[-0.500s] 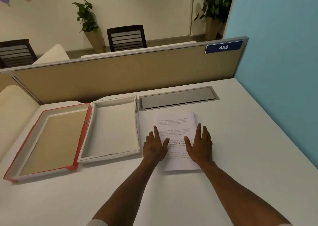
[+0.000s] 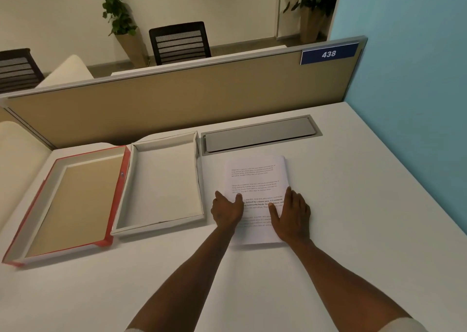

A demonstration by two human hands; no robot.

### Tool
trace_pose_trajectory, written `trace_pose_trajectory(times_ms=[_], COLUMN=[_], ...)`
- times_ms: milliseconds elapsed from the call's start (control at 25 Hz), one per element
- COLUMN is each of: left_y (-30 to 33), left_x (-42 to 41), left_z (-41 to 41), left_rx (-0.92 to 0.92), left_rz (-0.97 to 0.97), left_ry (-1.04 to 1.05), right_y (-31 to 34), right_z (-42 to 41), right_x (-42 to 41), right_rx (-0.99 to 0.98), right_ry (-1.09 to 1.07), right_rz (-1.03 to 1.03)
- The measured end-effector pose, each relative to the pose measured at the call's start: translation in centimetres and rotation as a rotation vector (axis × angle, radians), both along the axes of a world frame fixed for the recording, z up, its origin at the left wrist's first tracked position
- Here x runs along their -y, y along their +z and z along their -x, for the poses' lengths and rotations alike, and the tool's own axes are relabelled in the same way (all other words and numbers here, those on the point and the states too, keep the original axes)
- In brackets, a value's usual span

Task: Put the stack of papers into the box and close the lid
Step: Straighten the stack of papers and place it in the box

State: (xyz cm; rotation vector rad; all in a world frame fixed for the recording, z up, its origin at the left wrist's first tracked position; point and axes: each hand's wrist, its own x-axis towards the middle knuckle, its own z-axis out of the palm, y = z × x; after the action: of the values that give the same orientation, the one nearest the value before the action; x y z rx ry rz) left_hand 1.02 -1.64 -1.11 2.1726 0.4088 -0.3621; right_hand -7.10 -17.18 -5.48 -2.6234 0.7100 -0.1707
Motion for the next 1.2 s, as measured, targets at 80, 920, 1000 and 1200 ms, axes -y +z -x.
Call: trace_pose_trajectory(times_ms=[80,920,1000,1200], left_y=[0.3,1.2,1.9,2.6], left_x=[-0.2,-0.1,-0.2,0.2], left_z=[-0.7,-3.1,-2.7,-2.8], left_rx=[-0.029,-0.101,-0.110,-0.204], left_rz=[0.027,0.006,0.077,0.223], left_ry=[0.041,-0.146,-0.155,-0.125], right_y=[-0.1,-0.9,-0.8,-1.0], right_z=[0.0,-0.1,-0.1,-0.2], right_x=[0.0,0.3,0.4,0.4], right_rx=[0.003,0.026,0.029,0.034], right_ry=[0.002,0.013,0.016,0.014], right_rz=[0.003,0.066,0.069,0.070])
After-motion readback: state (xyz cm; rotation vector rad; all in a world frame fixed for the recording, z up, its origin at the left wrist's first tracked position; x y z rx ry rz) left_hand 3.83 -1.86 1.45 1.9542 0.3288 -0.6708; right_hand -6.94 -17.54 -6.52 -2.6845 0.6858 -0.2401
